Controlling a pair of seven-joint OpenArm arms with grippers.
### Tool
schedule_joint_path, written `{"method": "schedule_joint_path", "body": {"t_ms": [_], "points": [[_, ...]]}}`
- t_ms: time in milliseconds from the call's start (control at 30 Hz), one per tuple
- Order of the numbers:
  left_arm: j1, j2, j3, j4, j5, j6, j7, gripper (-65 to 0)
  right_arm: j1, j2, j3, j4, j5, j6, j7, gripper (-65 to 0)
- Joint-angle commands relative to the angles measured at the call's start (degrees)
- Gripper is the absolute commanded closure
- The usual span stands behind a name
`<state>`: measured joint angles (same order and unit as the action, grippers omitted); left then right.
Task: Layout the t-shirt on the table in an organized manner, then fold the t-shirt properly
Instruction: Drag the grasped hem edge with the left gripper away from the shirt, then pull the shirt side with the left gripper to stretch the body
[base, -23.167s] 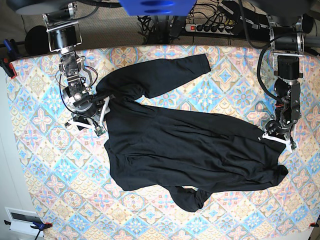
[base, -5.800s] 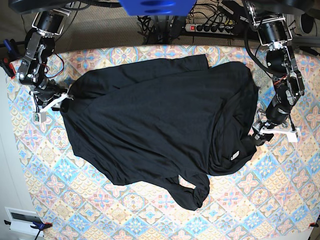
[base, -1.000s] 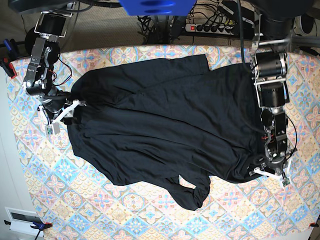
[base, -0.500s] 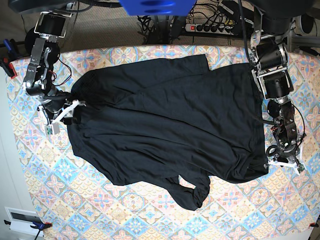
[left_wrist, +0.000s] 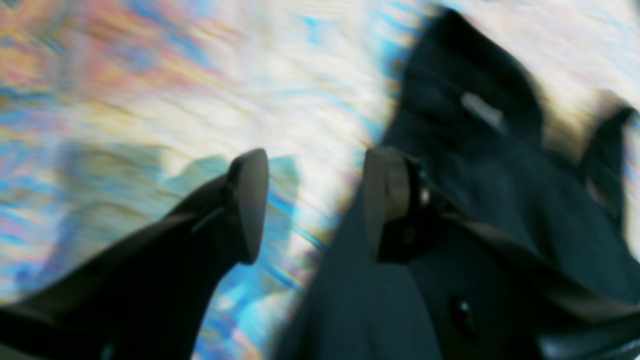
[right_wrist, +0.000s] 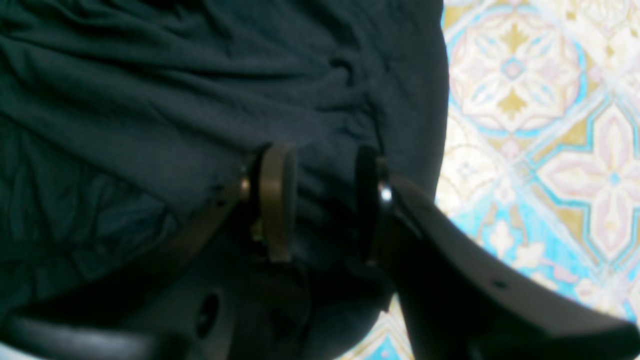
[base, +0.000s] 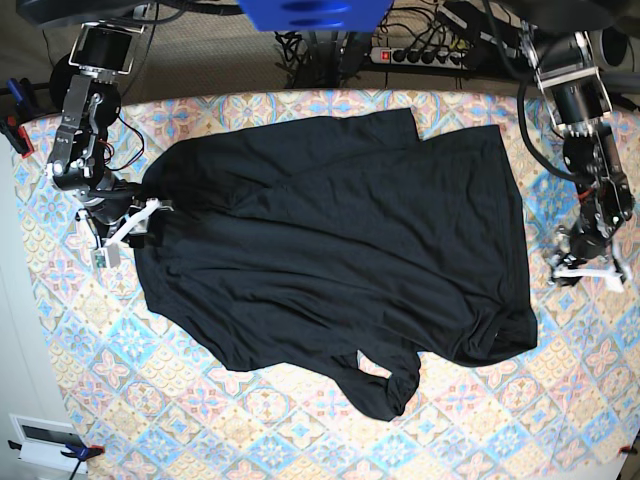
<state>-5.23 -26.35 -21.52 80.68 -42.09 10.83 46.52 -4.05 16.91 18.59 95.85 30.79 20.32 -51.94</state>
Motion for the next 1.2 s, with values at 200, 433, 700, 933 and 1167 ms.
{"method": "schedule_joint_path", "body": {"t_ms": [200,433,700,933,1167], "points": [[13.89,3.18,-0.24,14.92,-1.39,0.38,0.64,-30.3,0.85,0.81,0.27,1.07,0.82,0.21,1.35,-19.4],[17.50,3.71,-0.24,13.86,-1.39,0.38,0.47,-30.2,0.85,0.81,0.27,1.07,0.82,0.21,1.35,-19.3],[15.04,5.47,2.13,5.60,-1.39,0.29,0.29,-30.2,0.85,0.81,0.27,1.16,0.82,0.21,1.35,-19.3],[8.71,5.56,10.75,-1.17,-1.39,0.29,0.29,-29.8,0.76,0.72,0.27,1.25,0.82,0.21,1.35,-19.3],[4.49,5.03,13.74,-1.43,2.74,0.11,0.20,-4.9,0.76,0.72,0.27,2.65,0.82,0.21,1.35,-19.3]]}}
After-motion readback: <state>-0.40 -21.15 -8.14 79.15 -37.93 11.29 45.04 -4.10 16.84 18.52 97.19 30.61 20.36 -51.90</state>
